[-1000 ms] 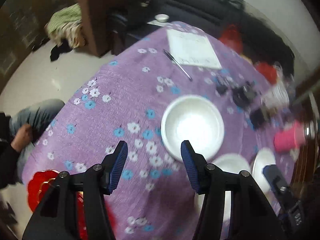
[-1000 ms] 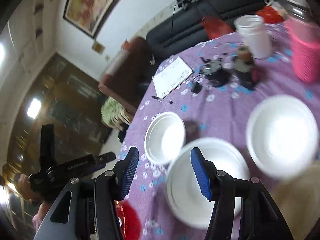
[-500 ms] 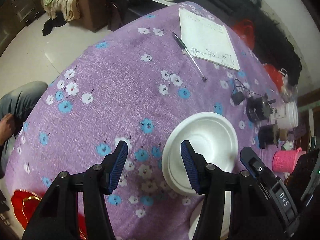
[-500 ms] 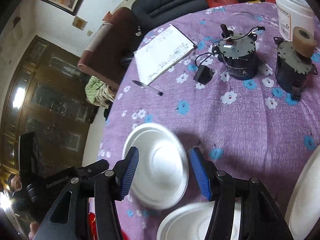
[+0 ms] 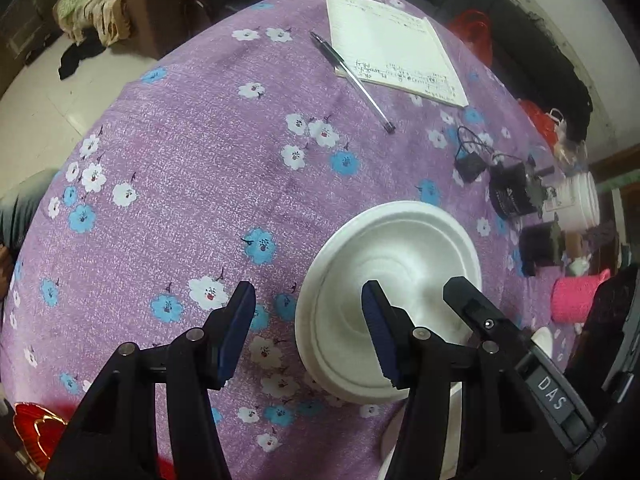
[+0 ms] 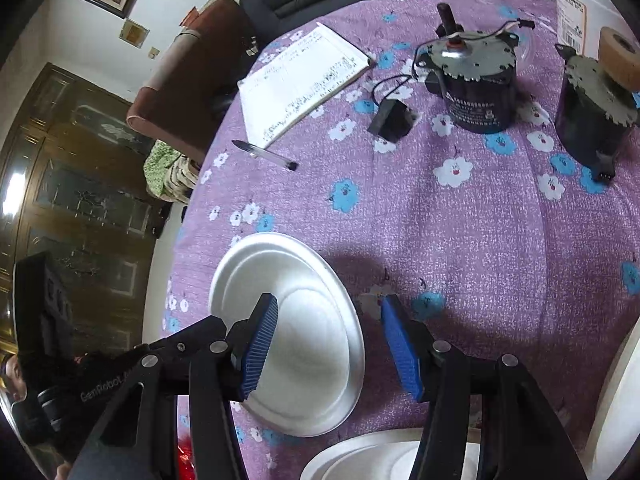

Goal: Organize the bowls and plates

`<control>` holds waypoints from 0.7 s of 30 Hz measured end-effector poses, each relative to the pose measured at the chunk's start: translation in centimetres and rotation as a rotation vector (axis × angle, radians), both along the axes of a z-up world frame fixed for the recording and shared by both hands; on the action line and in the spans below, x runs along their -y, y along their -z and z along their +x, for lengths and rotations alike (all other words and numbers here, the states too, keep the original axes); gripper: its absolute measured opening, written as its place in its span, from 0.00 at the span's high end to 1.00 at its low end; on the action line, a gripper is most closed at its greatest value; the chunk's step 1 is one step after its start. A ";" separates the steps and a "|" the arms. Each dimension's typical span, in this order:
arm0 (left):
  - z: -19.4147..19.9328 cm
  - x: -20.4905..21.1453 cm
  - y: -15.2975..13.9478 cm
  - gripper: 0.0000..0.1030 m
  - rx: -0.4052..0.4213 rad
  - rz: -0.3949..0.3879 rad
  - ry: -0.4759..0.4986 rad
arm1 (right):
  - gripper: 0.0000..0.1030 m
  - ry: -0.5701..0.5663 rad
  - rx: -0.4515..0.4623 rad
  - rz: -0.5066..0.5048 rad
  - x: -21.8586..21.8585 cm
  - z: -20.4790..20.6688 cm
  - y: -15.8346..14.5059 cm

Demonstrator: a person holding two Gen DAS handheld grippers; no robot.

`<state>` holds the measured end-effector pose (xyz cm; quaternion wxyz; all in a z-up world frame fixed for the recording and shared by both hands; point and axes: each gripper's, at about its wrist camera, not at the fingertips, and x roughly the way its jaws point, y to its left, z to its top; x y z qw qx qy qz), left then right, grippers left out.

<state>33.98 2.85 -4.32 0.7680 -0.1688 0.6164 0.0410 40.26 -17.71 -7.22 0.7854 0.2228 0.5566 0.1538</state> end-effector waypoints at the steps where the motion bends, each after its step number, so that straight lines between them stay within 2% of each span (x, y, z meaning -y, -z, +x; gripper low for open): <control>1: 0.0 0.1 0.1 0.48 0.000 0.011 0.004 | 0.46 0.001 -0.001 -0.001 0.0 -0.1 0.1; 5: -0.2 0.4 0.6 0.48 0.000 0.031 0.010 | 0.48 0.003 -0.011 -0.013 -0.3 0.0 0.4; 10: -0.4 1.1 0.9 0.49 -0.004 0.043 0.025 | 0.60 -0.006 -0.035 -0.016 -0.7 0.3 0.8; 11: -0.4 1.3 1.0 0.53 -0.002 0.047 0.027 | 0.67 -0.005 -0.039 -0.014 -0.7 0.2 0.9; 13: -0.4 1.5 1.0 0.58 -0.002 0.056 0.030 | 0.69 0.002 -0.040 -0.027 -0.8 0.3 1.2; 14: -0.4 1.6 1.0 0.64 -0.002 0.061 0.030 | 0.75 0.004 -0.039 -0.030 -0.8 0.3 1.2; 15: -0.4 1.6 1.1 0.74 -0.003 0.063 0.032 | 0.86 0.007 -0.039 -0.032 -0.8 0.3 1.2; 16: -0.4 1.7 1.1 0.77 -0.005 0.062 0.036 | 0.90 0.007 -0.033 -0.042 -0.8 0.3 1.2; 19: -0.4 1.7 1.4 0.87 -0.008 0.078 0.036 | 0.92 0.014 -0.020 -0.059 -0.9 0.3 1.3; 21: -0.4 1.7 1.4 0.88 0.001 0.087 0.042 | 0.92 0.016 -0.013 -0.065 -1.0 0.3 1.2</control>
